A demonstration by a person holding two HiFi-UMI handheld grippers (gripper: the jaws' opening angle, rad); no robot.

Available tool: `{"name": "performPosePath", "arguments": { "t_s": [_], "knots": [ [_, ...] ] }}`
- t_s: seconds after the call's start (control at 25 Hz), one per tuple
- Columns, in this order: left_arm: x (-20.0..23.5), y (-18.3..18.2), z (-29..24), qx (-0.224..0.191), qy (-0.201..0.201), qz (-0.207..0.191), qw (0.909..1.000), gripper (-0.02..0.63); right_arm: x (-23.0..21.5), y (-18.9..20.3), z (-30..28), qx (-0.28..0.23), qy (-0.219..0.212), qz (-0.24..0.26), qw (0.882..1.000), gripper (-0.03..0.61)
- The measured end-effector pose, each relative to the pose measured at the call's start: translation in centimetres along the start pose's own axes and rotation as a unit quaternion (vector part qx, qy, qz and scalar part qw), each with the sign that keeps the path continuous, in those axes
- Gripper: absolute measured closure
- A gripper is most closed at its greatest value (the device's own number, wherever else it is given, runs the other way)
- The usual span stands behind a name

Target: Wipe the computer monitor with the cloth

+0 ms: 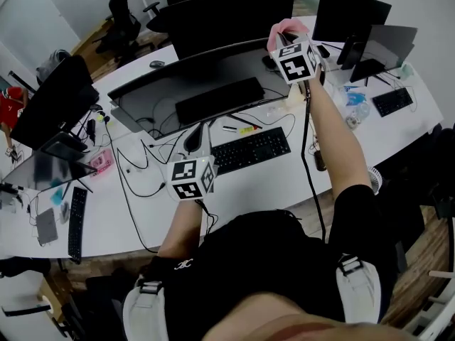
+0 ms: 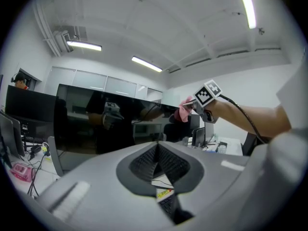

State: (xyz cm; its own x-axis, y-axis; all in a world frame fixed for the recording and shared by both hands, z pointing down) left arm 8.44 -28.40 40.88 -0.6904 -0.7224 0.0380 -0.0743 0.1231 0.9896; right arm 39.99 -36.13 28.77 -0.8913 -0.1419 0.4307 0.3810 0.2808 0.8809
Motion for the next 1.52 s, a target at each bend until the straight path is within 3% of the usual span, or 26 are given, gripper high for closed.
{"name": "performPosePath", "arguments": {
  "t_s": [0.48,0.68,0.84,1.08,1.52],
  "knots": [
    [-3.4,0.7,-3.5,0.010,-0.013,-0.001,0.9999,0.565,-8.5,3.9,-0.2,-0.020,0.021,-0.043,0.999,0.568],
    [-4.4,1.2,-4.6,0.018,-0.019,0.001,0.9997,0.565,-10.4,6.0,-0.7,-0.024,-0.003,-0.066,0.997,0.568],
    [-5.1,1.8,-5.1,0.024,-0.024,0.001,0.9994,0.565,-10.1,7.3,-1.0,-0.070,-0.064,-0.111,0.989,0.568],
    [-5.8,2.2,-5.6,0.031,-0.033,0.000,0.9990,0.565,-9.1,8.6,-0.9,-0.114,-0.099,-0.111,0.982,0.568],
    [-6.5,3.3,-5.9,0.045,-0.039,0.001,0.9982,0.565,-6.4,13.0,-1.6,-0.092,-0.137,-0.098,0.981,0.568]
  ]
}}
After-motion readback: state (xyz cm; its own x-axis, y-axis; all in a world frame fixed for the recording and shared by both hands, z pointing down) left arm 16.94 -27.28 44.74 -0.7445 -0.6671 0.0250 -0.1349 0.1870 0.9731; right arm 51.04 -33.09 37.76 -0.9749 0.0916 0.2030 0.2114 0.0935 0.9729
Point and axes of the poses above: the fingertips, and each gripper's own axes: z backward along the fingers, x to its left, y out of its underside, the point moved 2 cm from there along z, backward along the fingers, and after that the axes turned 2 degrees about -z, right-handed, at the moved point
